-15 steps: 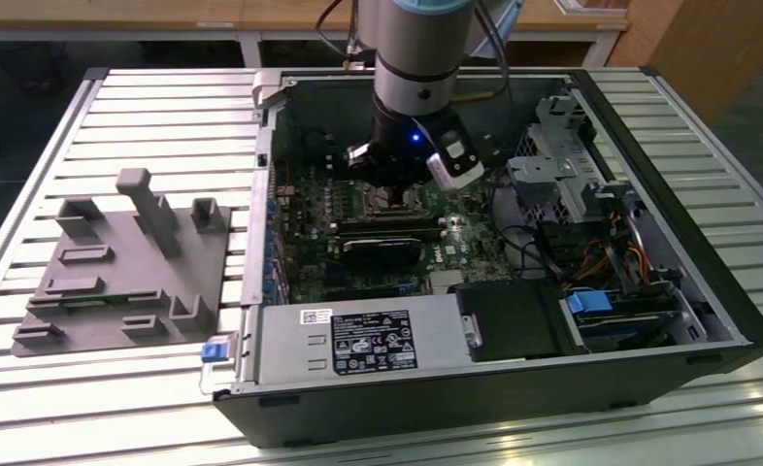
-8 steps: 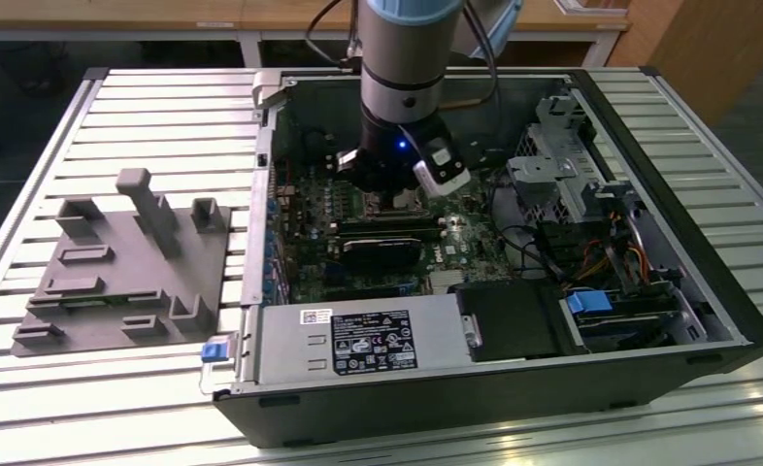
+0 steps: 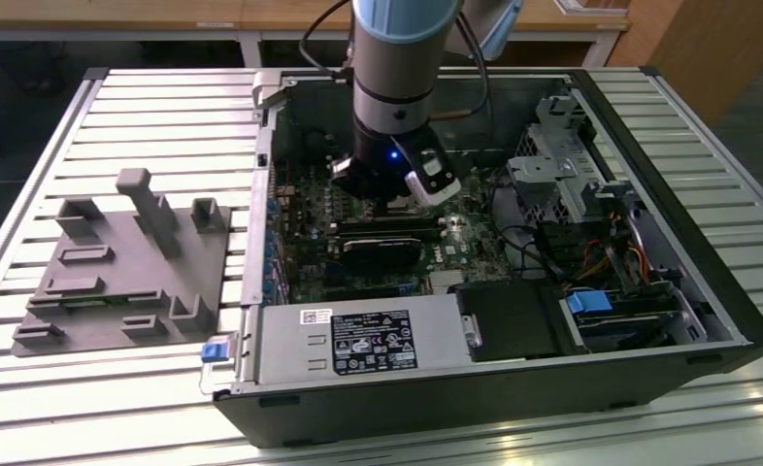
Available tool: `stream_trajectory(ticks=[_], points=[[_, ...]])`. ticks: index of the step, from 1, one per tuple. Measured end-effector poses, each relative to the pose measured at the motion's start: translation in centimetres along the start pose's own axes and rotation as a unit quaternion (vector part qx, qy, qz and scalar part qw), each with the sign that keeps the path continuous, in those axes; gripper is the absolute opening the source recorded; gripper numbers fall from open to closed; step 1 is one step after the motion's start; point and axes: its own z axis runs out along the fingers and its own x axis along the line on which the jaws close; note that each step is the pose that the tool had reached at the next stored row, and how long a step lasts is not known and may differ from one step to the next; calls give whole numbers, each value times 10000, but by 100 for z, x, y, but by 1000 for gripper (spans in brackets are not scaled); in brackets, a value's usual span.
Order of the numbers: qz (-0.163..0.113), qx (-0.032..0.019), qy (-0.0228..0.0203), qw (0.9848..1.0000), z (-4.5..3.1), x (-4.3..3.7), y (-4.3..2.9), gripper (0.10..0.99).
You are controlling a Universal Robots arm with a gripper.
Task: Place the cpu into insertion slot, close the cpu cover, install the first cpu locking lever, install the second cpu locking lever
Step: 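Install the second cpu locking lever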
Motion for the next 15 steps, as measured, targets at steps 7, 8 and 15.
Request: stream_trajectory(ticks=[7, 8, 15], points=[[2, -200, -3, 9998, 17, 43, -69, 106], [2, -220, -4, 9998, 22, 46, -75, 106], [4, -363, -6, 9993, 69, 68, -123, 106]])
